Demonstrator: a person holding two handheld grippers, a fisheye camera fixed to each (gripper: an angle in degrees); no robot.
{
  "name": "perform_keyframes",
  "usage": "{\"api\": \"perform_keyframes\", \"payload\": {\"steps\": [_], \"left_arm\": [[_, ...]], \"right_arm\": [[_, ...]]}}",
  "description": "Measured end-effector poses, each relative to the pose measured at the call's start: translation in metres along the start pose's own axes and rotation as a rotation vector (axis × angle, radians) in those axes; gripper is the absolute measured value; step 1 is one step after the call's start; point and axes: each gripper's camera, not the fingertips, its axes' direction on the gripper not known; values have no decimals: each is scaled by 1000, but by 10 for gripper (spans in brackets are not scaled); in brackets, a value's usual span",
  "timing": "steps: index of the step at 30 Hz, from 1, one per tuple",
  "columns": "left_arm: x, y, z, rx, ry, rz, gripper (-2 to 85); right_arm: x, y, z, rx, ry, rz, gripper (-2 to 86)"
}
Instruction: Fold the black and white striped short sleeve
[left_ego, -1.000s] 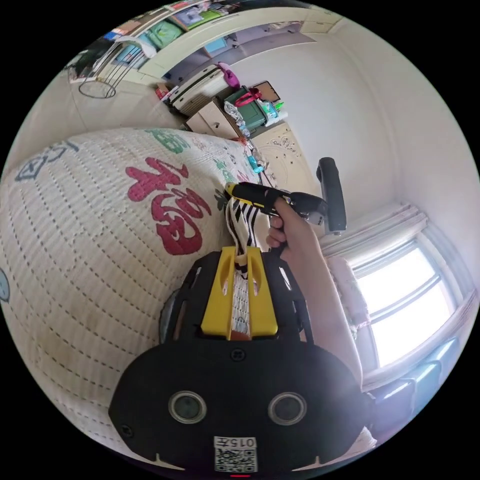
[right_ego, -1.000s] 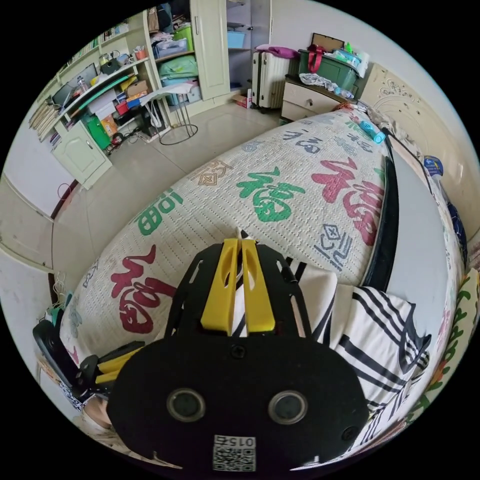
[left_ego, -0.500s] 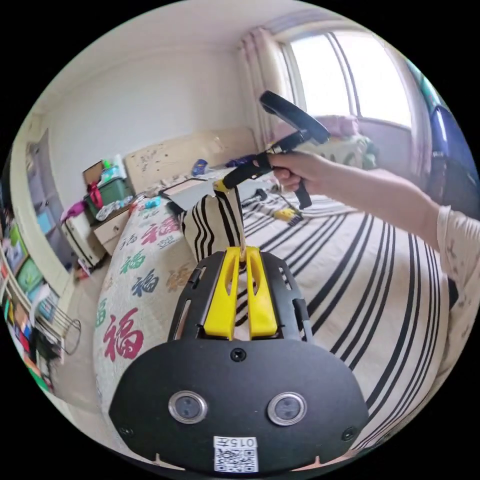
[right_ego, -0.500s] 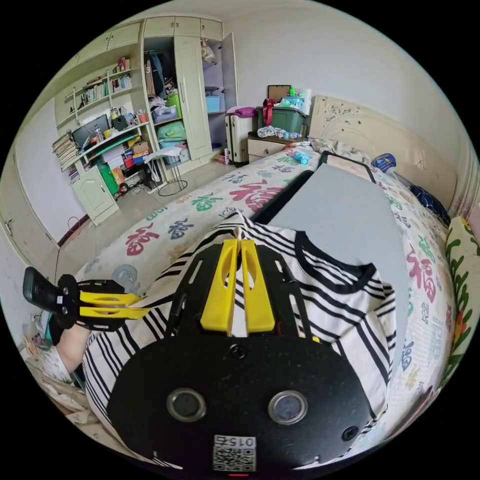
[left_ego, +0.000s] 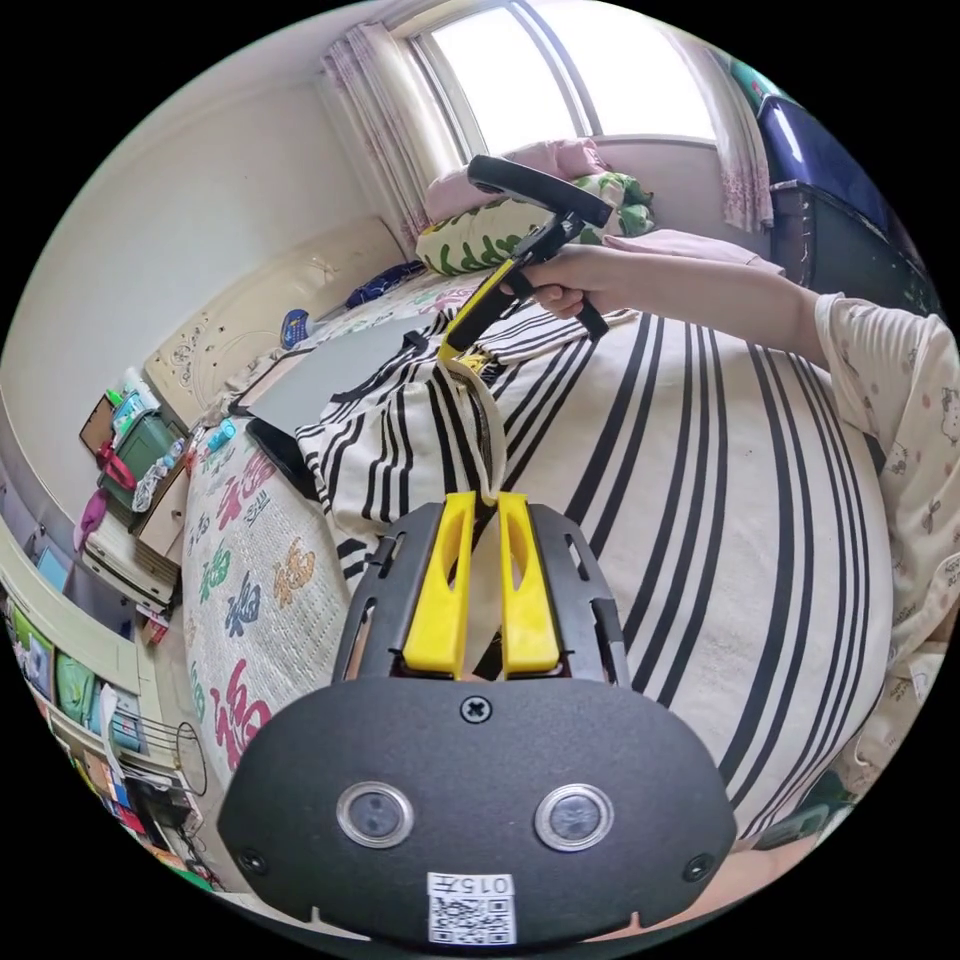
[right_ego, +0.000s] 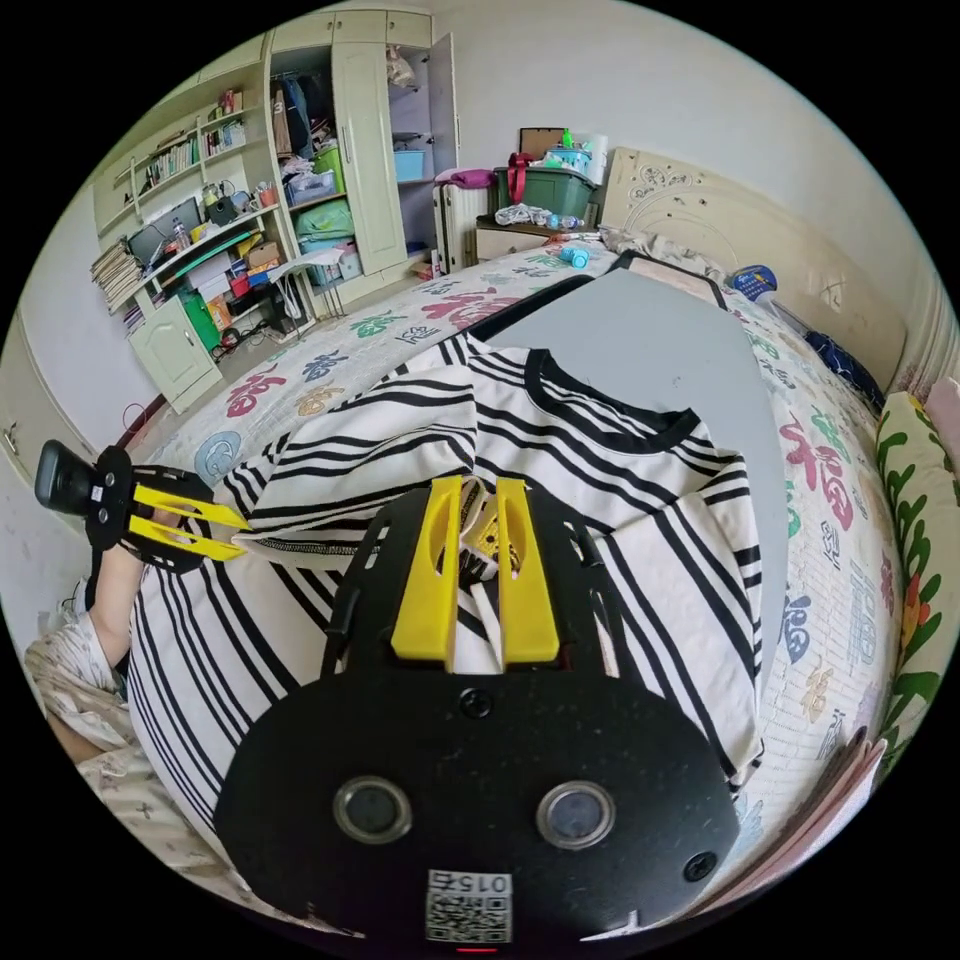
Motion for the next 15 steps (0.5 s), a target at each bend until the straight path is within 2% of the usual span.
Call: {"api": "perform_keyframes", "payload": {"steps": [6,9,10,15], "left_arm": [[25,26,12,70,90,-71,52],[41,33,33,13,69,-71,58],[45,35,42,-8,67,-69,57],[52,53,57,-20,87,-71,22]], "right_arm": [[-7,-1,11,-32,-71,-121,103],[-7,4,22,-44,1,-136,53],[-4,6,23,-39,29,-135,11],[12,13,24,-29,-5,-149,-8]]}}
